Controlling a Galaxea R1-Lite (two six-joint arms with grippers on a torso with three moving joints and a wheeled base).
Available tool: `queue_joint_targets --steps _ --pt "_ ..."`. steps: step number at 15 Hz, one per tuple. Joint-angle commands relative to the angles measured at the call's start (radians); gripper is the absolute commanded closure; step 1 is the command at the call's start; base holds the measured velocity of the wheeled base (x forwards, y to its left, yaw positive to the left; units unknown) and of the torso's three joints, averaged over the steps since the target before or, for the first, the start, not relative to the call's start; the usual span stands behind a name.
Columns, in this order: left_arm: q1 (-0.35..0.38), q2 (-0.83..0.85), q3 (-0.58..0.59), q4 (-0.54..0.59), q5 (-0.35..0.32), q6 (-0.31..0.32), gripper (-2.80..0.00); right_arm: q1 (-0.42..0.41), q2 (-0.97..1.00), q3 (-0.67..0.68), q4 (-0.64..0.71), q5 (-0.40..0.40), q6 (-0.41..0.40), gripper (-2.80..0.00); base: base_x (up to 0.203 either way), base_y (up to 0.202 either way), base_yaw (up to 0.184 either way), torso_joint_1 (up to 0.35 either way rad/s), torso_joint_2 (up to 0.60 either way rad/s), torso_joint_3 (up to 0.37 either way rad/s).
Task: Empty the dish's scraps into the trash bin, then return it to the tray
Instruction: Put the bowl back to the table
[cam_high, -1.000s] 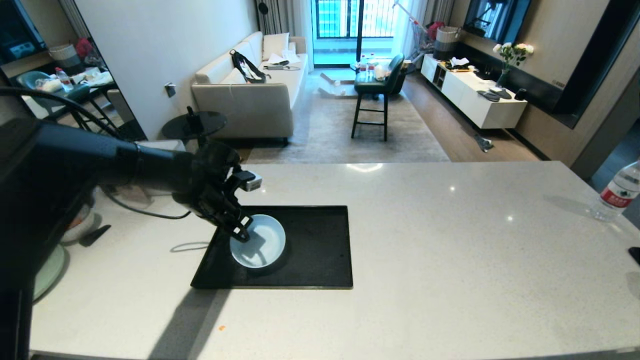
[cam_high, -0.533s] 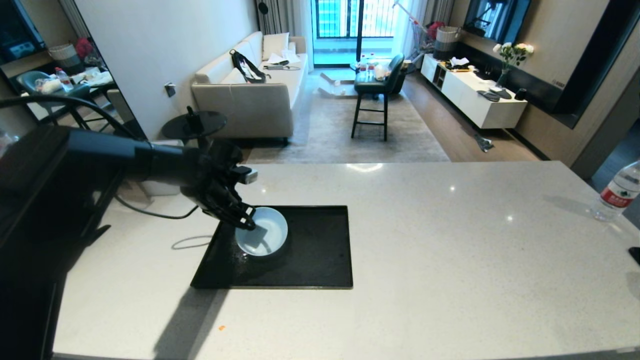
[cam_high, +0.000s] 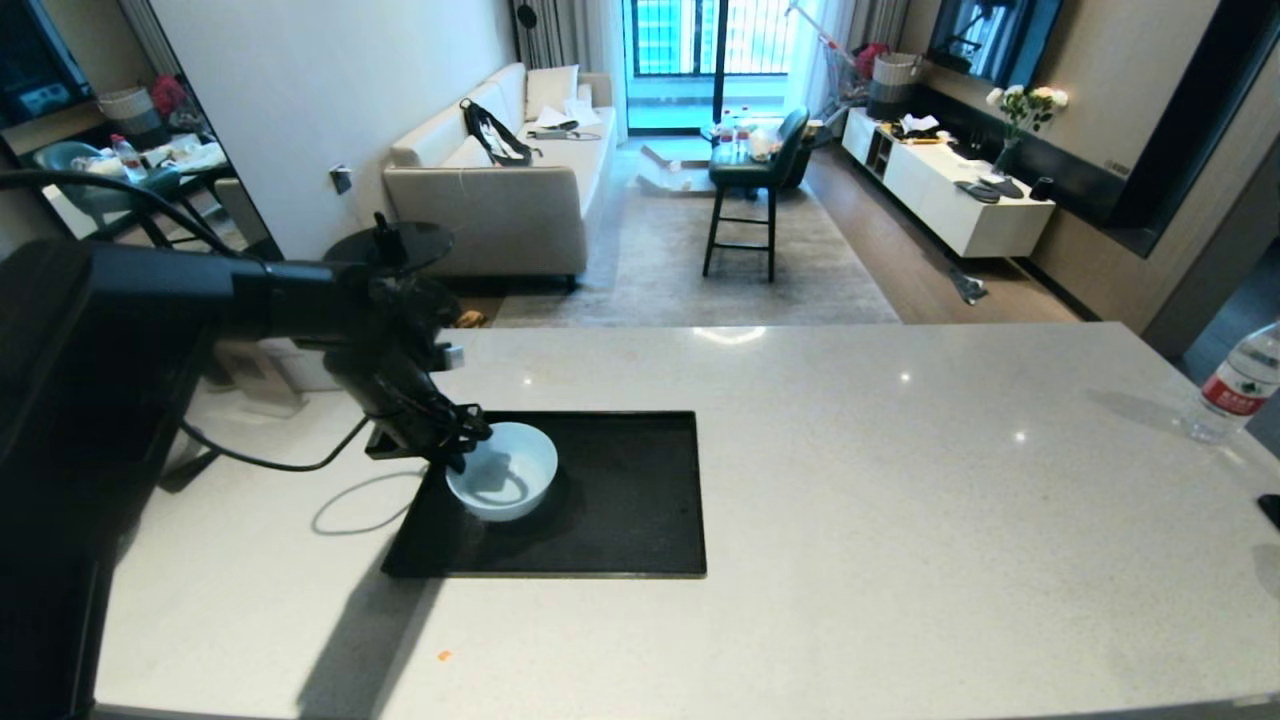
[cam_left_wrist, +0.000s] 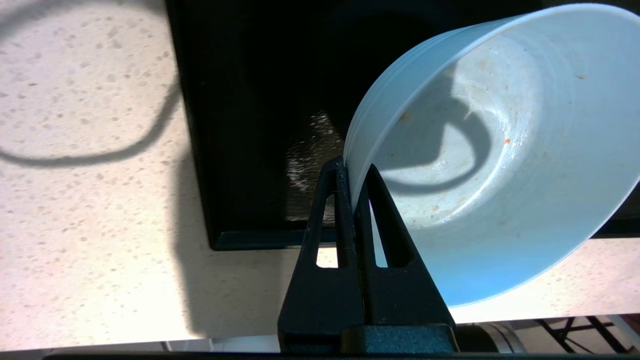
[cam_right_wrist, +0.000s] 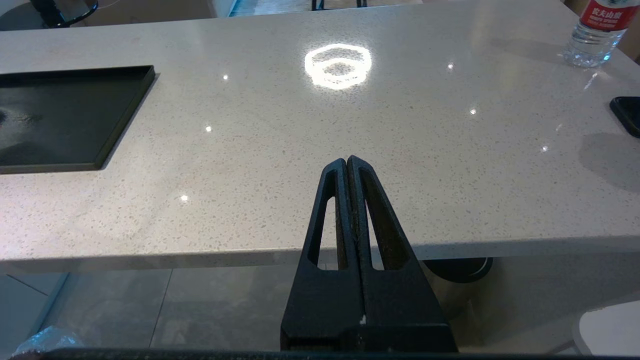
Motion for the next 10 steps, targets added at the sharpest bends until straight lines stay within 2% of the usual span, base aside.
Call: queue_joint_targets --steps 1,4,10 --pt "0.010 0.016 -0.006 -0.002 -0.010 -0.018 0.00 0.000 0.000 0.000 -0.001 0.000 0.000 0.00 0.000 0.000 0.000 0.000 0.00 0.000" --pt "0.012 0.042 -0.007 -0.012 -0.060 -0.039 0.00 0.000 0.000 0.000 -0.001 0.000 0.000 0.00 0.000 0.000 0.000 0.000 0.00 0.000" --pt "0.040 0.107 -0.006 -0.070 -0.073 -0.048 0.00 0.000 0.000 0.000 -0.001 0.000 0.000 0.00 0.000 0.000 0.000 0.000 0.00 0.000"
